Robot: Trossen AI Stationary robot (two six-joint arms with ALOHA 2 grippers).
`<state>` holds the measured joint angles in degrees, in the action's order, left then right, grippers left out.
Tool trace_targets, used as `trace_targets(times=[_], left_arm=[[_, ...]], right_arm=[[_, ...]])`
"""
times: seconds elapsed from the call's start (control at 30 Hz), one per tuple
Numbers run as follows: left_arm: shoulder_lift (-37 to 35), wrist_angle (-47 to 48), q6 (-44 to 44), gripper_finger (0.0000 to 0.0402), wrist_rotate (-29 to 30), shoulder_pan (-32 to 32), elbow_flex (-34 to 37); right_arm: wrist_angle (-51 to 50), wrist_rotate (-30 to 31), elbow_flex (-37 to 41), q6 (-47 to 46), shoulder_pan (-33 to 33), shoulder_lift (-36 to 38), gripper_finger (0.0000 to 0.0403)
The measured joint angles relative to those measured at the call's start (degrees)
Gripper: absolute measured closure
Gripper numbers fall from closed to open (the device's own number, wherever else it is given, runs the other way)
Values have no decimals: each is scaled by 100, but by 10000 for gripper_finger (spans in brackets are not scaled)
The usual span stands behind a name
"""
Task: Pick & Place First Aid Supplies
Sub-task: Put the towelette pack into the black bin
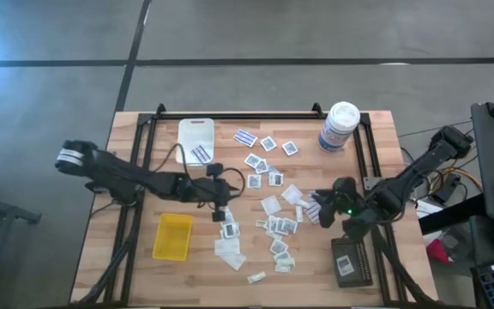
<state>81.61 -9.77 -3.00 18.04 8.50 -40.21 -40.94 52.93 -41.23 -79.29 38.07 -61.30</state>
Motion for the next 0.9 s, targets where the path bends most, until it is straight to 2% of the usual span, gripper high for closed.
trace_targets(times=[0.2, 0.33, 0.57, 0.67, 0.73, 0.9], left_arm=[[657, -548, -64, 321, 0, -227, -104], [975, -790, -152, 327, -4, -372, -185], [1326, -1026, -100, 368, -18, -550, -310], [1450, -1233, 111, 394, -1, -620, -328], [1544, -1395, 259, 398, -2, -663, -328], [1758, -1424, 482, 401, 0, -786, -324]], right_arm=[[11, -22, 124, 37, -336, 0, 308], [433, -31, 180, 532, -511, 0, 310], [2160, -47, 577, 1889, -925, 0, 318], [2892, -48, 832, 2166, -1197, -43, 327], [3361, -91, 1014, 2317, -1374, -102, 335], [4562, -818, 1321, 2574, -1775, -503, 346]])
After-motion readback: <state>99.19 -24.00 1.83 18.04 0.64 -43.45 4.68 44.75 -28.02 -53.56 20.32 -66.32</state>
